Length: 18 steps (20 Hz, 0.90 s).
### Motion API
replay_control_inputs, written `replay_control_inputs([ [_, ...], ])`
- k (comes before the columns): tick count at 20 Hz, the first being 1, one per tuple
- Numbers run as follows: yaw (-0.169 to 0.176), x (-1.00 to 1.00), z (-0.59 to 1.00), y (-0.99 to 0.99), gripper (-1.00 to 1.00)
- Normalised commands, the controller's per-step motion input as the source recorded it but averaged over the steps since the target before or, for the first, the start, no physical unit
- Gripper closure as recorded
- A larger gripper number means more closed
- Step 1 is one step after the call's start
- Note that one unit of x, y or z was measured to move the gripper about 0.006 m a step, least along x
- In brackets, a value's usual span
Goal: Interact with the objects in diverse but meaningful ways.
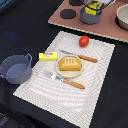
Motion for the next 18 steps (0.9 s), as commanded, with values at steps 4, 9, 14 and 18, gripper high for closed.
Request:
replay_control_inputs([
  [4,0.000,0.52,0.36,0.11,-1.00],
  [9,0.000,0.51,0.28,0.07,-1.00],
  [14,0.000,0.19,0.76,0.10,-1.00],
  [18,-0.002,0.21,1.00,-0.24,-1.00],
])
